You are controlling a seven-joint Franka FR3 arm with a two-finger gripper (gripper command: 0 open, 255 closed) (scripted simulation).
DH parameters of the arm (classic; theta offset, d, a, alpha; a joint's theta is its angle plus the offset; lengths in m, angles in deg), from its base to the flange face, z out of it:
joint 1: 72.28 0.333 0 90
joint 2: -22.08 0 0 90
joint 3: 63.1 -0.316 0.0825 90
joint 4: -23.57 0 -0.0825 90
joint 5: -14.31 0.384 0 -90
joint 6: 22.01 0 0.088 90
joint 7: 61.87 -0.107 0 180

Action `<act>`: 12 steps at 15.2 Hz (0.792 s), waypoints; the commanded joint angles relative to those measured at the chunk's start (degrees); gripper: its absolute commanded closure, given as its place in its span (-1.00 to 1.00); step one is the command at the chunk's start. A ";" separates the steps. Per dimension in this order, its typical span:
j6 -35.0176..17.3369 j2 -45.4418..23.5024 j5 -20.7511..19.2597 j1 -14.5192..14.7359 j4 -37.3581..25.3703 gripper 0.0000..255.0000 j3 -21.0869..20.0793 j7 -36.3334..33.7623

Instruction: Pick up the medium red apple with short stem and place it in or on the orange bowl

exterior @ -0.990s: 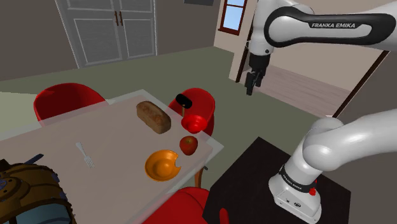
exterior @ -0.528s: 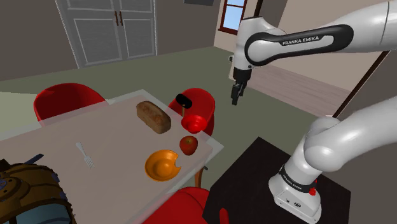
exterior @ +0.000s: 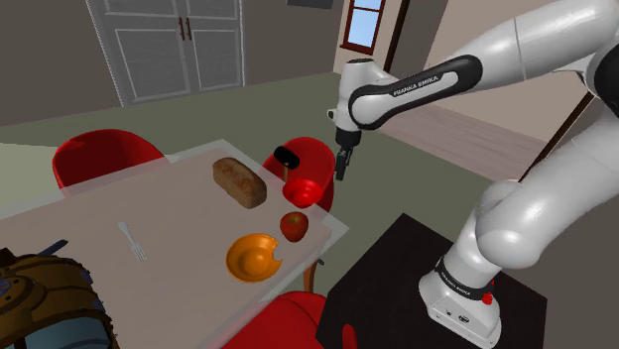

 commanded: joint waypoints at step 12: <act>-18.46 -25.68 9.06 4.49 -8.93 -1.00 -2.73 16.60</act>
